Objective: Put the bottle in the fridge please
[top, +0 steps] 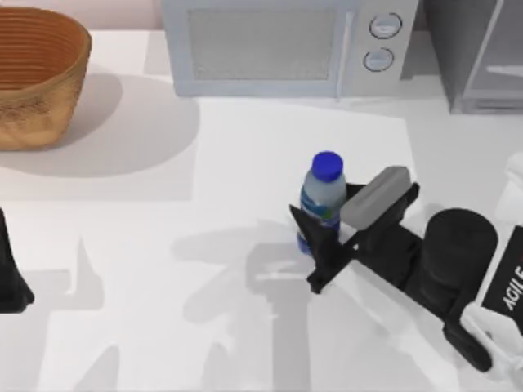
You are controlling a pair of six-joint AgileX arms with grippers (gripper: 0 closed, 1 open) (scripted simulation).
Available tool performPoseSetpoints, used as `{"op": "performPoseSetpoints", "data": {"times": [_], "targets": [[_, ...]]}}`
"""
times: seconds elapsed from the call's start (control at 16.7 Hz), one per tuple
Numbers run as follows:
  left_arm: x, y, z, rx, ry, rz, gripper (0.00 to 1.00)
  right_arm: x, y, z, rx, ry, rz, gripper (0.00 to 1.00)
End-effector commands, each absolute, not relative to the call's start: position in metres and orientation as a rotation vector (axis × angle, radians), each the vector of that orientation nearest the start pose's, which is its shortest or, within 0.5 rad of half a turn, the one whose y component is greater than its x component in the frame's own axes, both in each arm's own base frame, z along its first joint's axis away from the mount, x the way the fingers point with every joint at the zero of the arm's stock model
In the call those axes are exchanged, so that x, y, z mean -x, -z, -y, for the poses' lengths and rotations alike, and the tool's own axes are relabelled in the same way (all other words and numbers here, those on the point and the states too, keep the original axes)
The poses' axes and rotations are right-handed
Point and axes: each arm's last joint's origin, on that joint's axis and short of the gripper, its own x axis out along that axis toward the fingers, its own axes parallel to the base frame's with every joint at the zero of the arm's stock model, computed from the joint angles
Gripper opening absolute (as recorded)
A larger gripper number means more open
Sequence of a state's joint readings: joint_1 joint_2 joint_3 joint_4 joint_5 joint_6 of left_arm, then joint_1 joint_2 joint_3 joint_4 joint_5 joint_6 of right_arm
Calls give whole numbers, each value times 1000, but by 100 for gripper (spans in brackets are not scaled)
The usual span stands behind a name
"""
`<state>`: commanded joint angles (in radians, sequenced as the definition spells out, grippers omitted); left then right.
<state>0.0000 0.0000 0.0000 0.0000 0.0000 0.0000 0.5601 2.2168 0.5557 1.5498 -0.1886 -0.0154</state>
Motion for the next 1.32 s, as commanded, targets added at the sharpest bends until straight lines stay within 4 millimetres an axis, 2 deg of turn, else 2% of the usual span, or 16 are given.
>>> {"op": "performPoseSetpoints", "data": {"times": [0.12,0.24,0.6,0.72,0.84,1.08,1.32], "targets": [[-106,-160,1,0,0,0,100,-266,-50,-175,48,-771,-106,1],[-106,-160,1,0,0,0,100,-267,-55,-163,52,-772,-119,1],[-106,-160,1,0,0,0,100,-273,-95,-99,48,-776,-74,1],[-106,-160,1,0,0,0,100,-268,-100,-81,50,-773,-88,1],[-106,-160,1,0,0,0,100,-265,-100,-76,47,-771,-104,1],[-106,-160,1,0,0,0,100,-266,-99,-77,46,-773,-105,1],[-106,-160,1,0,0,0,100,-261,-115,-73,48,-739,-90,1]]}}
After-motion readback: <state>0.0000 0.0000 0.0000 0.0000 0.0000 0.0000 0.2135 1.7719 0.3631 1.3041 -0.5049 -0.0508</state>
